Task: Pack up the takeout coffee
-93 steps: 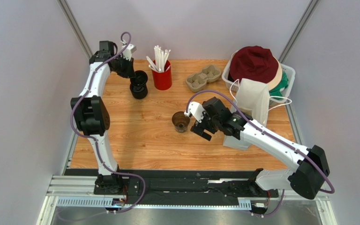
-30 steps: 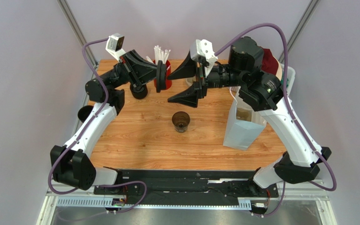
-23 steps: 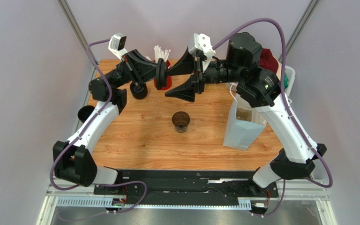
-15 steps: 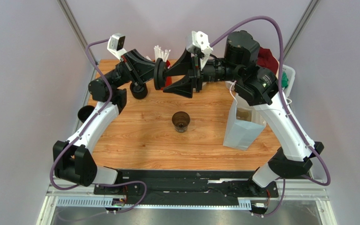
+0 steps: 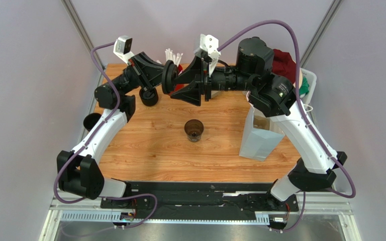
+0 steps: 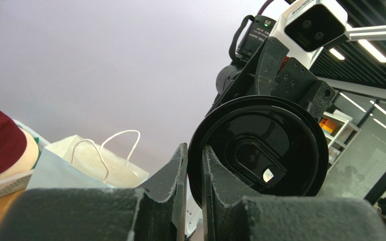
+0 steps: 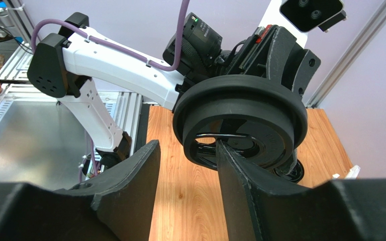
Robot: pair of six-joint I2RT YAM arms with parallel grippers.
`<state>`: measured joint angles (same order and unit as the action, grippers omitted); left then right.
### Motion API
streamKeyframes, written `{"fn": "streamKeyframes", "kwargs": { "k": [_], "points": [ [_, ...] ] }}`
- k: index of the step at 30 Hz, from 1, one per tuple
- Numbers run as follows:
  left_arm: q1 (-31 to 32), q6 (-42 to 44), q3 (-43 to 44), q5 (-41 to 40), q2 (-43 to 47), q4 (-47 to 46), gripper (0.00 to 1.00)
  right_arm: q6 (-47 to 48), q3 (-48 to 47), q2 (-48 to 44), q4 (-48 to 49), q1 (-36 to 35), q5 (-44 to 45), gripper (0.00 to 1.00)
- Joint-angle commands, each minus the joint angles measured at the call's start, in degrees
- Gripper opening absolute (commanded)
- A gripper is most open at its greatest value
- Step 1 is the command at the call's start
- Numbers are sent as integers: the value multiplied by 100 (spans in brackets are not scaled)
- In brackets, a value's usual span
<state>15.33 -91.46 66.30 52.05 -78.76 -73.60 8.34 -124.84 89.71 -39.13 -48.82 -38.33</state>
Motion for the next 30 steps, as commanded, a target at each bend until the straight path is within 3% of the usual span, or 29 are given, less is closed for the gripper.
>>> {"fn": "streamKeyframes", "kwargs": {
  "k": [1,8,22,27,30],
  "points": [
    [58,163,14,-55,80,-339,0,-166,38,-77,143,-242,492,49],
    [-65,181,14,-81,63,-313,0,-140,91,-182,73,-303,695,40],
    [-136,243,-38,-73,98,-269,0,-87,56,-217,11,-365,836,1],
    [-145,252,-38,-46,107,-277,1,-69,21,-191,-24,-365,844,0],
    [-188,269,-21,-2,142,-251,18,-17,3,-217,-77,-365,844,0]
  ]
}}
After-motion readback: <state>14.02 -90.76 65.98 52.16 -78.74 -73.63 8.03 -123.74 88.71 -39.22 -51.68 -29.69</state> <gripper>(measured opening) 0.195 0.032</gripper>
